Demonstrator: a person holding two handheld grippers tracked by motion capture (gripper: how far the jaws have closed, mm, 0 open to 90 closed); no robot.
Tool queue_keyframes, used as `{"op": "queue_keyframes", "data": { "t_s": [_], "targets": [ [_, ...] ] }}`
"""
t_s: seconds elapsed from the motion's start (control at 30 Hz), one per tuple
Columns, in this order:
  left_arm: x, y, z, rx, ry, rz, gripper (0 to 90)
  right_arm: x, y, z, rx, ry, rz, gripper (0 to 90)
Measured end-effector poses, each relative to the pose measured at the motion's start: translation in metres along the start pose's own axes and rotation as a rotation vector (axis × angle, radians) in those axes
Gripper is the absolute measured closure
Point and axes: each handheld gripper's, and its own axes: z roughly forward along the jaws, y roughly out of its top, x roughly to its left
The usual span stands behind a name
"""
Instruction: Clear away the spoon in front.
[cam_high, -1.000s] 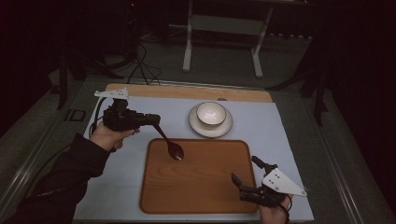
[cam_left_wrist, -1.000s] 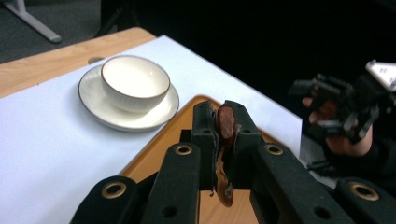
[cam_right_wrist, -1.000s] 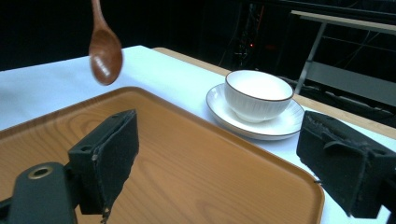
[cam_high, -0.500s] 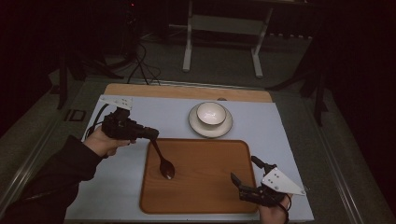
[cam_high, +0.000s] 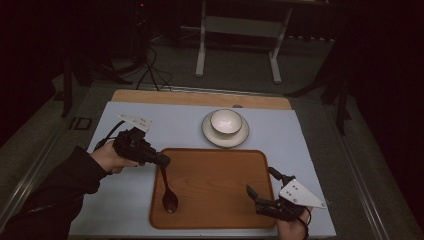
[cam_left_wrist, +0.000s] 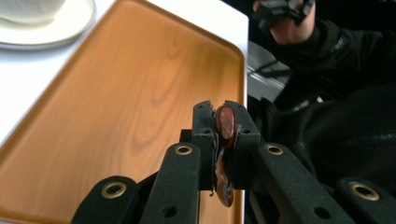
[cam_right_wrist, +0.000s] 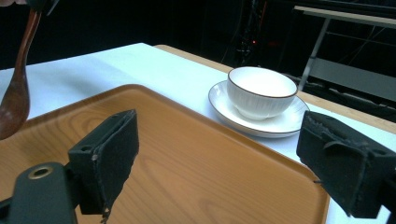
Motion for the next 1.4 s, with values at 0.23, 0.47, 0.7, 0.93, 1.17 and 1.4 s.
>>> {"op": "queue_keyframes", "data": {
  "t_s": [0.23, 0.47, 0.7, 0.93, 1.17, 1.4],
  "targets": [
    [0.013, -0.003, 0.015, 0.059, -0.019, -0.029, 83.1, 0.000, 0.000, 0.000, 0.000, 0.000, -0.001, 12.8],
    [0.022, -0.003, 0.031, 0.080, -0.045, -0.033, 83.0, -0.001, 0.000, 0.000, 0.005, 0.002, 0.001, 12.8],
    [0.026, -0.004, 0.048, 0.105, -0.083, -0.050, 82.7, -0.001, -0.001, 0.000, 0.007, 0.007, 0.002, 13.2],
    [0.031, -0.013, 0.056, 0.026, -0.014, -0.052, 79.5, -0.002, 0.000, -0.001, 0.003, 0.005, 0.004, 13.2],
    [0.035, -0.022, 0.071, -0.016, 0.013, -0.073, 75.6, -0.001, 0.000, -0.001, 0.002, 0.003, 0.000, 13.2],
    [0.037, -0.025, 0.081, -0.045, 0.061, -0.061, 73.0, -0.001, 0.000, -0.001, 0.003, 0.004, 0.001, 13.2]
  ]
}}
